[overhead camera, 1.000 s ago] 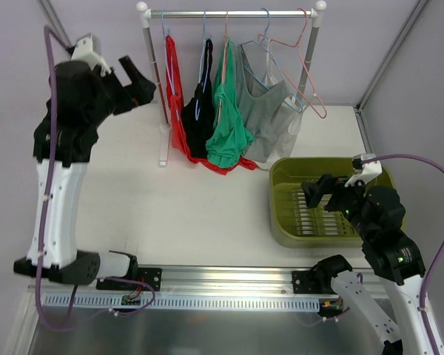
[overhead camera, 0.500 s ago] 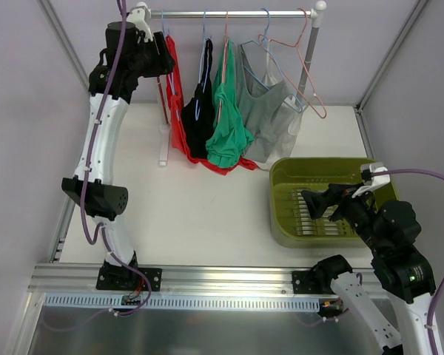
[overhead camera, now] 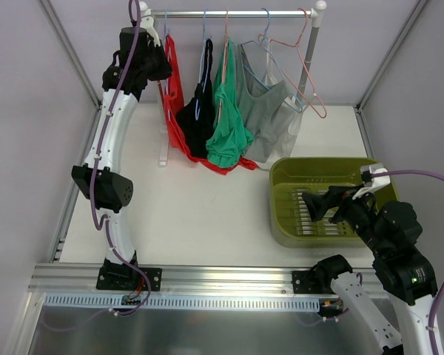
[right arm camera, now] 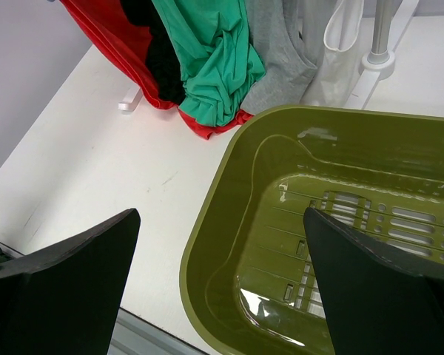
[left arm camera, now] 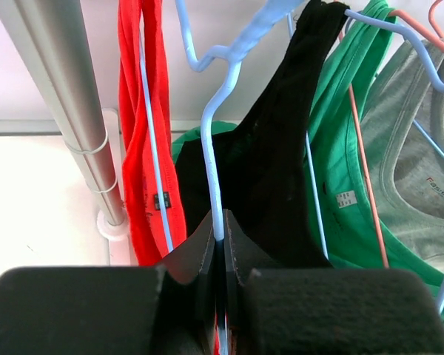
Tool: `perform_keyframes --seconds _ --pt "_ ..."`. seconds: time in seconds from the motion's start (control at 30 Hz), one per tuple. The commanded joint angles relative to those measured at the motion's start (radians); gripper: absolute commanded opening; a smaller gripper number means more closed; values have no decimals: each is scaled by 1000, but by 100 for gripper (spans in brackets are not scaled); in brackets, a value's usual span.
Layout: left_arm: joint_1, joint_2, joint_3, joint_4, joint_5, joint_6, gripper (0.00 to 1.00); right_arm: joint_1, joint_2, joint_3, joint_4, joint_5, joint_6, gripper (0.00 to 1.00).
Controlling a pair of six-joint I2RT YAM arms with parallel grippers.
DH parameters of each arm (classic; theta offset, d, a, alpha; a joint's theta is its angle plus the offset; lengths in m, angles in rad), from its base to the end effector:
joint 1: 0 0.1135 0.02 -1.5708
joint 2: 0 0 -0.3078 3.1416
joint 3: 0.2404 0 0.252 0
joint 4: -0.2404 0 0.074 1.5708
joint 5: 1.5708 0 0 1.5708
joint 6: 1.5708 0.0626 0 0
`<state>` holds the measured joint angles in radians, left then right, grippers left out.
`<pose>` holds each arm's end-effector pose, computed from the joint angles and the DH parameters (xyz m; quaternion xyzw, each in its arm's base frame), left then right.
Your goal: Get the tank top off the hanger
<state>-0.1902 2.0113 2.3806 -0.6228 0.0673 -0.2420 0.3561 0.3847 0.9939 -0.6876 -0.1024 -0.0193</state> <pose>0.4803 -0.0968 0.5020 0.0001 0.7906 -0.1572 0.5918 0.0324 0.0189 0.4076 -0.1710 0.7140 0.1507 0.6621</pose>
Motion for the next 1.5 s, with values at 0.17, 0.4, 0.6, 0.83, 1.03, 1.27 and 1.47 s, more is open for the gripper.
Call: perform_keyframes --seconds 0.17,0.4,0.6,0.83,1.03,1.27,1.47 --pt "-17 -177 17 83 -26 -39 0 3 -6 28 16 -2 -16 99" --pt "-17 -350 -70 86 11 -49 0 4 -4 18 26 0 -14 99" --pt "-17 -561 -305 84 5 -60 0 3 14 34 37 -8 -13 99" --pt "-17 -850 -509 80 -11 -14 0 4 48 46 62 -51 -5 99" --pt "-17 -1022 -466 51 -95 -5 0 3 97 40 122 -124 15 100" --pt "-17 -1022 -218 -96 -176 -6 0 4 152 46 190 -167 16 100" --pt "-17 -1062 -100 -120 -169 -10 0 3 246 71 247 -247 39 99"
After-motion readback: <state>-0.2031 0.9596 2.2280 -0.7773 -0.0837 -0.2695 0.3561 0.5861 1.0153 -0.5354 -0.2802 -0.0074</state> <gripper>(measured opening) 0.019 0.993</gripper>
